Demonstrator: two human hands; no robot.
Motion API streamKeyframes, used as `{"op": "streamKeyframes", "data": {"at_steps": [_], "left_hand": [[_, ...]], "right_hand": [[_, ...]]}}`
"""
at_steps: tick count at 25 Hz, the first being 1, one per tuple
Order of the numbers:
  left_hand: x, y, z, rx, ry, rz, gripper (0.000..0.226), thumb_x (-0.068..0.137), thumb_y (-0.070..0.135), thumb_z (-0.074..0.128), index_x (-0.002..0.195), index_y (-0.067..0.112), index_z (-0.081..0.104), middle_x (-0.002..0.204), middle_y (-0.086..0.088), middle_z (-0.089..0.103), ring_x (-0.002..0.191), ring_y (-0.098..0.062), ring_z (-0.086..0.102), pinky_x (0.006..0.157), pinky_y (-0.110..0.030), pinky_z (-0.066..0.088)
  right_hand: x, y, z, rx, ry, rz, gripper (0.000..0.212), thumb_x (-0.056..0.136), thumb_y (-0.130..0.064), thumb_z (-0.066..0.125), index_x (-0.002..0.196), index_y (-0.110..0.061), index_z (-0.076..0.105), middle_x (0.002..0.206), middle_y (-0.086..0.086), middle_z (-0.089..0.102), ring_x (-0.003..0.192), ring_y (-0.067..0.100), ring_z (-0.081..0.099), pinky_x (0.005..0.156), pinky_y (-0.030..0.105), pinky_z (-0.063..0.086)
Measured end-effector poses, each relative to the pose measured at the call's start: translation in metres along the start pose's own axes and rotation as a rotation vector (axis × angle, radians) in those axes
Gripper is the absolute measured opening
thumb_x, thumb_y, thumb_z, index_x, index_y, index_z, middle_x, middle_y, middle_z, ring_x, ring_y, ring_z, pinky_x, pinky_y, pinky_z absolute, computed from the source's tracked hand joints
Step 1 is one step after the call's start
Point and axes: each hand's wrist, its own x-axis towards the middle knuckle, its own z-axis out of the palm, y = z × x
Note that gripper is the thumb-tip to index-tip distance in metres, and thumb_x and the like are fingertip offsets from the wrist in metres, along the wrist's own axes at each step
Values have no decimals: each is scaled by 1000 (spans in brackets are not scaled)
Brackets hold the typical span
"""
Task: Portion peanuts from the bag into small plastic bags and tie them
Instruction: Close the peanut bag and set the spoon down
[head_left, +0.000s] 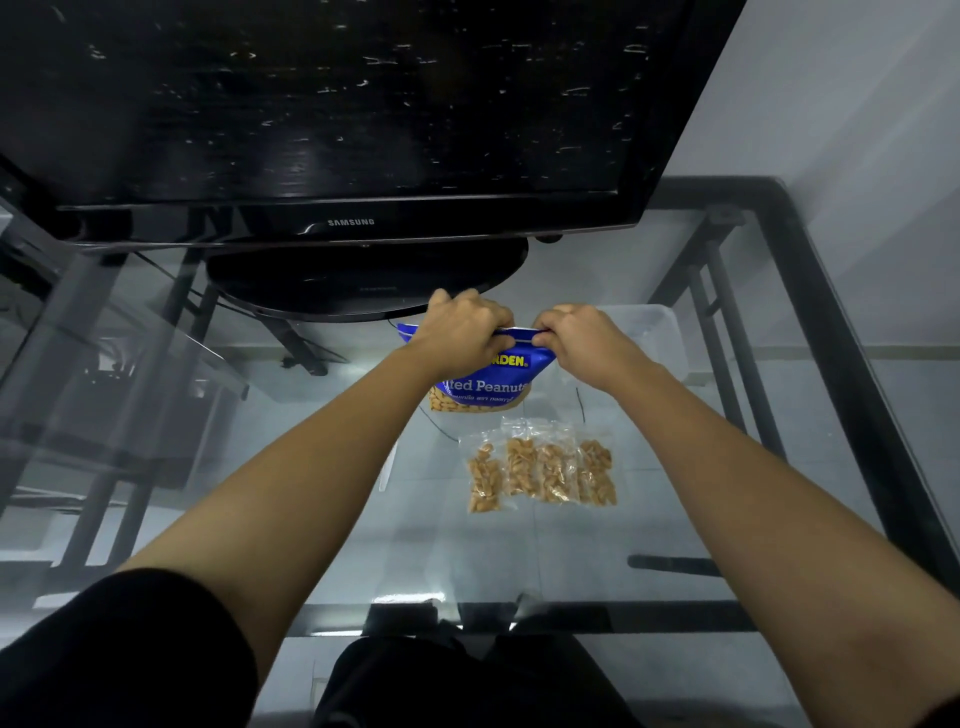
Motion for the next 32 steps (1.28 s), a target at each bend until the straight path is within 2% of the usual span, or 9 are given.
{"op": "streamKeyframes", "data": {"at_steps": [4, 6, 11, 13, 17, 22, 27, 29, 32], "left_hand": [[-18, -33, -10, 1, -29, -33, 27, 93, 37, 48, 110, 18, 57, 114, 3, 64, 108, -19, 47, 91, -41, 29], [-28, -50, -12, -7, -9, -52, 27, 92, 36, 49, 110, 18, 59, 114, 3, 64, 108, -20, 46, 91, -41, 29], [-46, -79, -8, -37, 46, -89, 25, 93, 30, 51, 109, 15, 62, 111, -1, 66, 106, -22, 49, 87, -38, 29], [-48, -83, -4, -32, 84, -71, 25, 92, 29, 52, 108, 13, 63, 109, -4, 67, 104, -25, 51, 85, -38, 31], [-45, -79, -4, -127, 88, -40, 29, 91, 23, 56, 114, 7, 61, 112, -12, 65, 105, -26, 53, 85, -36, 40], [-46, -73, 1, -33, 101, -68, 25, 93, 24, 50, 110, 9, 61, 112, -8, 66, 107, -25, 53, 89, -39, 33], [-42, -63, -8, -29, 69, -64, 33, 91, 29, 52, 120, 14, 56, 119, -6, 62, 113, -23, 49, 93, -39, 34], [-32, -47, -11, -63, 39, -14, 39, 89, 32, 55, 123, 13, 53, 121, -7, 60, 114, -22, 50, 95, -38, 36], [-15, -21, -6, -69, 37, 38, 34, 91, 30, 53, 119, 11, 56, 116, -8, 62, 110, -22, 54, 93, -35, 37]], "right_hand": [[0, -2, -3, -20, -20, -25, 25, 96, -18, 47, 112, -2, 57, 113, 15, 61, 106, 26, 54, 85, 31, 42], [1, -1, -2, -15, -18, -23, 25, 96, -19, 45, 111, -2, 57, 113, 15, 61, 105, 25, 54, 85, 32, 43], [2, -1, -10, -130, -102, -120, 32, 95, -19, 50, 122, -2, 52, 124, 12, 57, 118, 22, 48, 94, 30, 41], [3, 1, -9, -128, -86, -117, 31, 95, -19, 49, 121, -2, 53, 123, 13, 58, 116, 23, 49, 92, 30, 41], [4, 6, 1, 87, 19, 28, 25, 92, -25, 52, 109, -7, 57, 110, 10, 63, 100, 19, 56, 73, 28, 45], [8, 3, 8, 209, 30, 92, 18, 90, -23, 57, 96, -8, 65, 96, 11, 69, 82, 14, 54, 68, 28, 44], [9, 2, 4, 180, -15, 50, 23, 89, -28, 58, 103, -10, 64, 100, 6, 70, 92, 16, 61, 72, 34, 54], [11, -4, 4, 200, -5, 27, 25, 89, -29, 59, 106, -11, 63, 105, 6, 69, 96, 18, 62, 70, 30, 53], [16, -12, 7, 237, 62, 47, 22, 89, -27, 59, 104, -12, 66, 102, 7, 69, 94, 19, 62, 67, 23, 46]]}}
